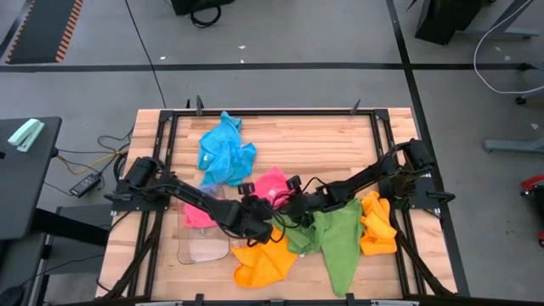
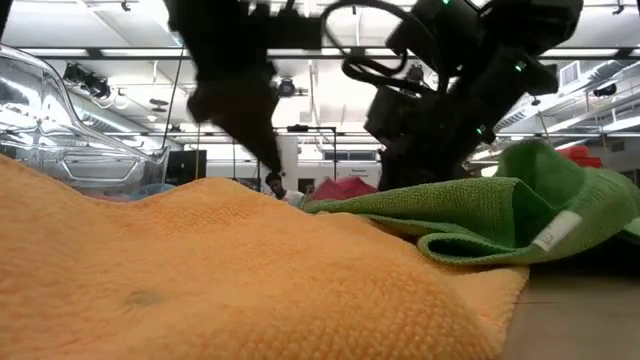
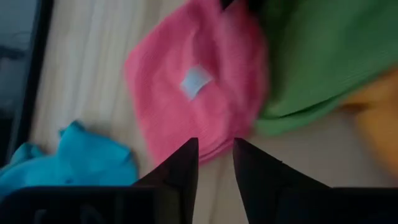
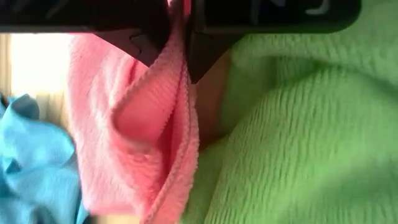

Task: Fold microfiber towels
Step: Fold the pink microfiber cloth

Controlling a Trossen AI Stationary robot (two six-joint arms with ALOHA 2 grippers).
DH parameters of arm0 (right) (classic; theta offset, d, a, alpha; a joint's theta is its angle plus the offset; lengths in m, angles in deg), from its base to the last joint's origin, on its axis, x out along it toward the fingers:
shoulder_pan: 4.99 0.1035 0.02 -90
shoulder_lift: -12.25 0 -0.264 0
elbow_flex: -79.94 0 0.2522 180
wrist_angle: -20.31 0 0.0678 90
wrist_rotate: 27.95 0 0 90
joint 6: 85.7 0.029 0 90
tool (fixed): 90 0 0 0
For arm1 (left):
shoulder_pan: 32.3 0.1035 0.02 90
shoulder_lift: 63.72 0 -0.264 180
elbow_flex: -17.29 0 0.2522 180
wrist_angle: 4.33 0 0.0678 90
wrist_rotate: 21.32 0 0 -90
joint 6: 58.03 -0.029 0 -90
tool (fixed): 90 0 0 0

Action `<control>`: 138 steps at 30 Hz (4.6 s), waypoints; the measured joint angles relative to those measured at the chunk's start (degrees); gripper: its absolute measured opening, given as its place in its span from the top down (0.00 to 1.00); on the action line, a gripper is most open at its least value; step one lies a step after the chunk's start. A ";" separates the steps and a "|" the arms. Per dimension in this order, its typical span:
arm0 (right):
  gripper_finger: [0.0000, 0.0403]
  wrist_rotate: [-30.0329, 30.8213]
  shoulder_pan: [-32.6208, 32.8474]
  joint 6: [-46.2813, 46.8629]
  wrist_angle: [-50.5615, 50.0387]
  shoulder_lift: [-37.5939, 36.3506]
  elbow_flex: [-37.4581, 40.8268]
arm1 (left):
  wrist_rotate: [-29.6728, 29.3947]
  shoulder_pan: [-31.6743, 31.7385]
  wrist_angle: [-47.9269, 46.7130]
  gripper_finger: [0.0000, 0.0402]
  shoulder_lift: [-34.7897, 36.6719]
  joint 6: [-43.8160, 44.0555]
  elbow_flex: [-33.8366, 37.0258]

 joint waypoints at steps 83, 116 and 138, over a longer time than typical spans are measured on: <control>0.90 -30.91 -14.81 -5.97 -3.00 -2.32 -3.86 | 5.82 5.54 40.60 0.93 2.12 -17.38 20.70; 0.88 -40.14 -20.83 -12.67 5.82 3.23 -3.88 | 5.88 5.22 38.85 0.93 2.06 -15.79 20.72; 0.51 -35.04 -20.66 -7.57 -3.46 2.92 -10.74 | 5.90 4.28 38.50 0.97 2.05 -15.77 20.72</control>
